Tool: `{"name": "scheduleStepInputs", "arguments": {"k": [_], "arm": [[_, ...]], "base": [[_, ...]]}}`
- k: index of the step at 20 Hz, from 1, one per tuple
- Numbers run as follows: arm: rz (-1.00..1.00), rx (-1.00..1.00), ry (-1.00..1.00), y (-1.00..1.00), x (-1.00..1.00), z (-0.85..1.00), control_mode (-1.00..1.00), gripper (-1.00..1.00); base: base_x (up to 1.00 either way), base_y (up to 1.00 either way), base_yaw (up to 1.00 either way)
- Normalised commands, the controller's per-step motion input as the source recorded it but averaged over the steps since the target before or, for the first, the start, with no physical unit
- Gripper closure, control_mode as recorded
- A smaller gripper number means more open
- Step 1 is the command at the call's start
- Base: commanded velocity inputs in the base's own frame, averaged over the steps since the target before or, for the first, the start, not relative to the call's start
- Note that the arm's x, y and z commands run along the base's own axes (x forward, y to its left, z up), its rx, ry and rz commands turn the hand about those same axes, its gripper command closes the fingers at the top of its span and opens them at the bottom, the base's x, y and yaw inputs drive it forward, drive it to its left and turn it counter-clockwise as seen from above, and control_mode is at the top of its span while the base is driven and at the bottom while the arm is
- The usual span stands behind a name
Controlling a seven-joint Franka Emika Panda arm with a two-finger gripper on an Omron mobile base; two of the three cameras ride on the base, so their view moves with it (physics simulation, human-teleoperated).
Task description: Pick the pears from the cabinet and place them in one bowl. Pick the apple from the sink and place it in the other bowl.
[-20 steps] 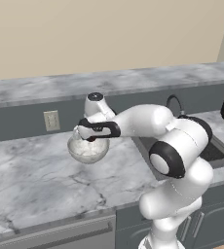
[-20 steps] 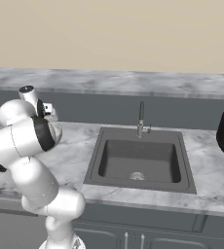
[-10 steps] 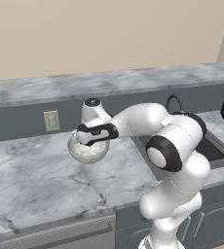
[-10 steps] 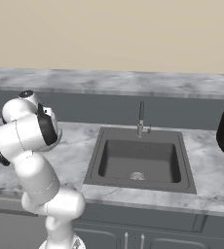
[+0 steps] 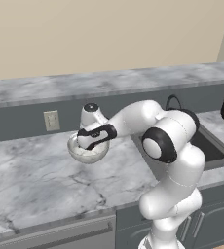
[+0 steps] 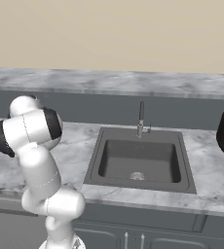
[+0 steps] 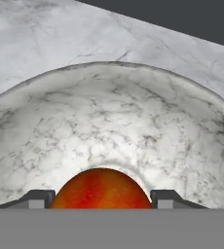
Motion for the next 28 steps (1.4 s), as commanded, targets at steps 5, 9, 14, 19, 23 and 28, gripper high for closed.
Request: {"name": "scheduleStepInputs", "arguments": {"k": [5, 9, 14, 19, 23, 28], "arm": [[0.0, 0.0, 0.04, 0.06, 0.2, -0.19, -1.0, 1.0], [0.0, 0.0, 0.05, 0.06, 0.18, -0.16, -1.0, 1.0], [0.0, 0.0, 0.01, 0.11, 0.1, -0.15, -1.0, 1.0], [0.0, 0.0, 0.0, 0.09, -0.03, -0.07, -1.0, -1.0], [0.0, 0.0, 0.0, 0.0, -0.13, -0.01, -1.0, -1.0], [0.0, 0.0, 0.0, 0.0, -0.15, 0.01, -1.0, -1.0]], "base": [[0.0, 0.0, 0.0], [0.0, 0.0, 0.0], [0.0, 0.0, 0.0], [0.0, 0.0, 0.0], [0.0, 0.0, 0.0], [0.0, 0.0, 0.0]]}}
